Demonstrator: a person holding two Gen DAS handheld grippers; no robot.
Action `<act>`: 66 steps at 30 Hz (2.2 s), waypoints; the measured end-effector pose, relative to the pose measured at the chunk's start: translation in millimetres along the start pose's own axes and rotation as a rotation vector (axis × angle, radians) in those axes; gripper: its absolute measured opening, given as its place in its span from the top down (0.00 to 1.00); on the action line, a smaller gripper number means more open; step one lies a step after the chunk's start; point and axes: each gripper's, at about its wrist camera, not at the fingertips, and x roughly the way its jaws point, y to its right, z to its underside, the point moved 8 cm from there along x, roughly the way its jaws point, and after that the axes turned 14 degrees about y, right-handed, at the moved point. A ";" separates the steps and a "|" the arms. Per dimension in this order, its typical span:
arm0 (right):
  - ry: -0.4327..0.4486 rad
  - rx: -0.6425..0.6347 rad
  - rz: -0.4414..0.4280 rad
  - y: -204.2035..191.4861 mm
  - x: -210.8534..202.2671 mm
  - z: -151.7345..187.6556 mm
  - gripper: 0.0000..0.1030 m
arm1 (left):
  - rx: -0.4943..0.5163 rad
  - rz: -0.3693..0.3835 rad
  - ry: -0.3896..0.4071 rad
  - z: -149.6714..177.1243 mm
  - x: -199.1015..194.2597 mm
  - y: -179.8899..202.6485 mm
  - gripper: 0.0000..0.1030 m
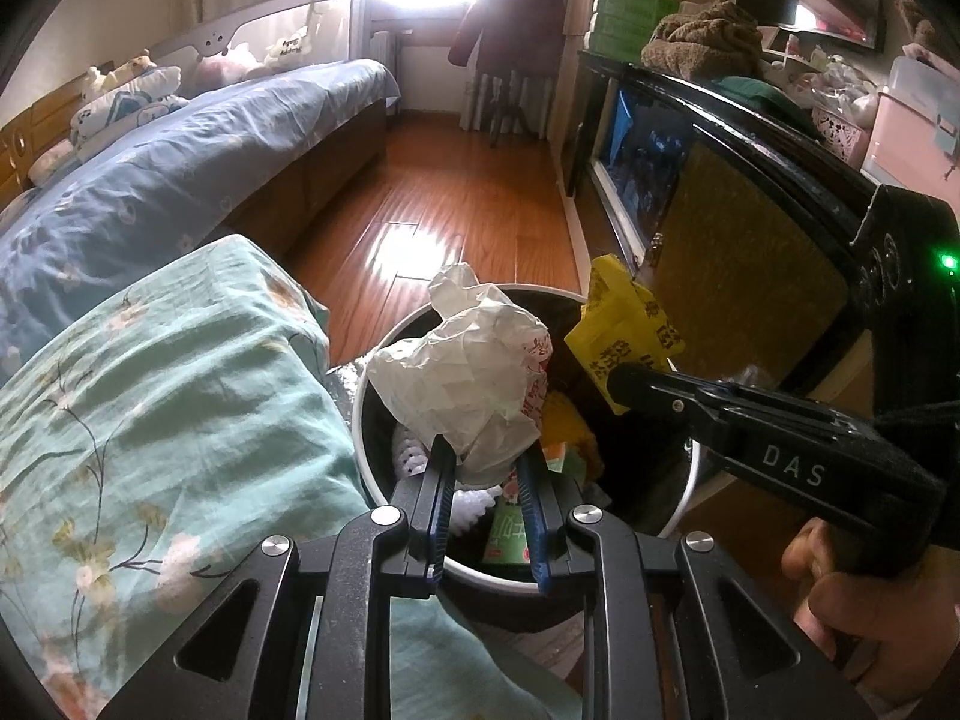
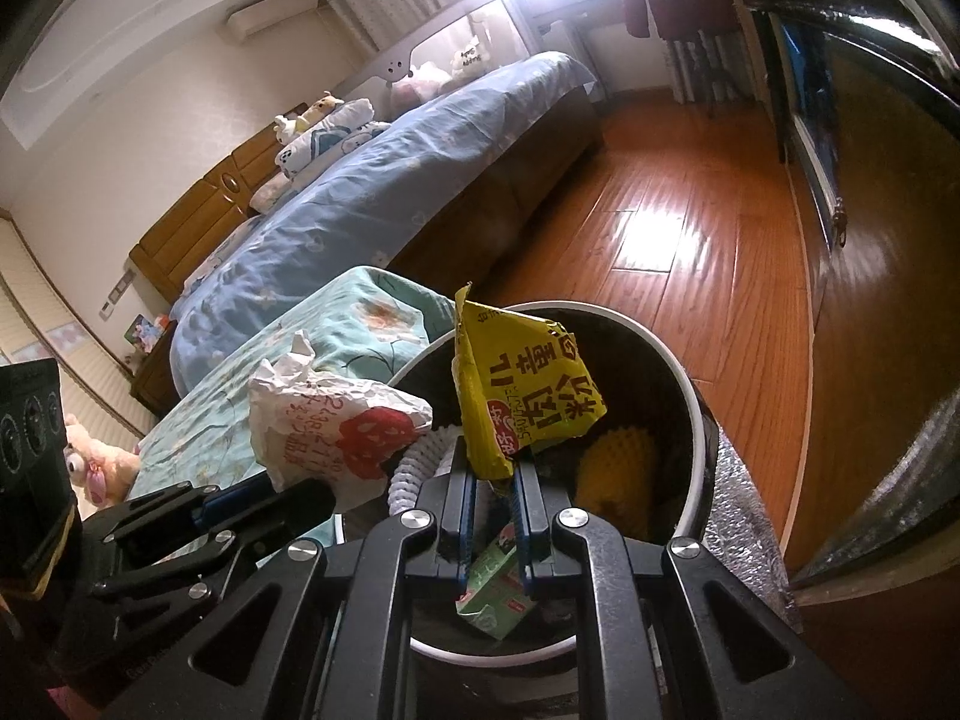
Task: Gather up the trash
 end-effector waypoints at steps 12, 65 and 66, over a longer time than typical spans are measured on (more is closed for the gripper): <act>-0.007 0.030 0.011 3.4 -2.1 -0.8 0.69 | -0.004 -0.008 0.008 2.4 -10.2 -5.1 0.60; 0.446 -0.330 0.040 -167.4 -103.8 16.2 0.00 | -0.046 -0.526 0.521 80.3 -296.1 -80.6 0.01; 0.439 -0.329 0.040 -167.4 -101.7 17.4 0.00 | -0.044 -0.530 0.522 80.0 -293.5 -80.8 0.01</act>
